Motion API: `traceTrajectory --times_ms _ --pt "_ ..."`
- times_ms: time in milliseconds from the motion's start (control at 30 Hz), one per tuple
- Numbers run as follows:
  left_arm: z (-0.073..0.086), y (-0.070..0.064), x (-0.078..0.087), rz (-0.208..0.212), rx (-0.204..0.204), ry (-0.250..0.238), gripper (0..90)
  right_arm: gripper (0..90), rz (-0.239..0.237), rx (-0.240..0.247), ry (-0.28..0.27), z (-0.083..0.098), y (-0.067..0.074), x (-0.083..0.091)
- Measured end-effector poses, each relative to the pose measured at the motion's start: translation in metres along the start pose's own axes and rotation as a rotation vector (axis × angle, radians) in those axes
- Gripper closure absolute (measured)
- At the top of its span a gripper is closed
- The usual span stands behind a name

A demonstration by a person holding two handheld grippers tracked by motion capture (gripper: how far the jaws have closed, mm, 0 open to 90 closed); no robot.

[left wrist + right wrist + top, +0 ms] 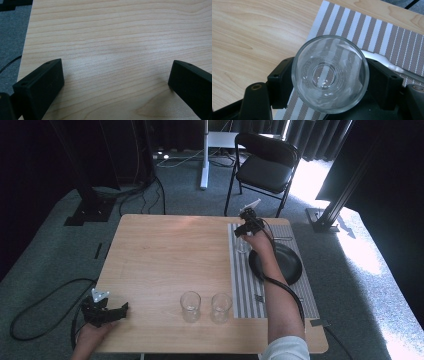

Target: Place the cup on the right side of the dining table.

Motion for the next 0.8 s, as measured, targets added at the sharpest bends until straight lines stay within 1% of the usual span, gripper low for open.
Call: traceTrajectory --times_ms 33,100,133,167,200,233,267,333,400,433,467,533,633,667,700,800 --pt "0.0 0.0 0.0 0.0 0.0 0.0 0.6 28.0 -0.007 -0.006 0.004 0.0 -0.001 0.0" --pt "0.0 0.0 0.0 0.0 0.0 0.0 0.6 27.5 -0.005 -0.02 0.002 0.002 -0.002 0.0" --pt "0.0 0.0 0.0 0.0 0.0 0.0 0.6 25.3 0.0 -0.023 0.005 0.002 -0.002 -0.001" --pt "0.0 0.0 0.0 0.0 0.0 0.0 0.6 25.3 0.0 -0.023 0.005 0.002 -0.002 -0.001" --pt "0.0 0.0 0.0 0.0 0.0 0.0 0.6 21.8 0.007 -0.022 0.016 0.003 -0.002 -0.002" --pt "0.0 0.0 0.0 0.0 0.0 0.0 0.6 20.2 -0.003 -0.029 0.008 0.005 -0.002 -0.001" --pt "0.0 0.0 0.0 0.0 0.0 0.0 0.6 20.1 0.001 -0.032 -0.005 0.006 -0.002 0.0" --pt "0.0 0.0 0.0 0.0 0.0 0.0 0.6 18.9 -0.012 -0.04 -0.021 0.009 -0.002 0.001" --pt "0.0 0.0 0.0 0.0 0.0 0.0 0.6 18.7 -0.011 -0.04 -0.029 0.01 -0.002 0.002" --pt "0.0 0.0 0.0 0.0 0.0 0.0 0.6 18.7 -0.015 -0.043 -0.041 0.012 -0.002 0.003" --pt "0.0 0.0 0.0 0.0 0.0 0.0 0.6 16.2 -0.025 -0.047 -0.056 0.015 -0.003 0.003" --pt "0.0 0.0 0.0 0.0 0.0 0.0 0.6 12.8 -0.06 -0.033 -0.062 0.02 -0.003 0.003" --pt "0.0 0.0 0.0 0.0 0.0 0.0 0.6 12.6 -0.065 -0.031 -0.07 0.025 -0.002 0.002" --pt "0.0 0.0 0.0 0.0 0.0 0.0 0.6 12.6 -0.057 -0.036 -0.08 0.028 -0.002 0.001" --pt "0.0 0.0 0.0 0.0 0.0 0.0 0.6 12.7 -0.063 -0.035 -0.093 0.031 -0.002 0.001" --pt "0.0 0.0 0.0 0.0 0.0 0.0 0.6 12.7 -0.056 -0.027 -0.149 0.038 -0.002 0.003"
Point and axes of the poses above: each handheld gripper's, and its own axes: x roughly backward along the jaws, z roughly out of its underside, y roughly to its left, the point moved 1 cm from there along -x, roughly forward along the jaws, and after that the axes turned 15 degrees about y, right-handed, at the moved point
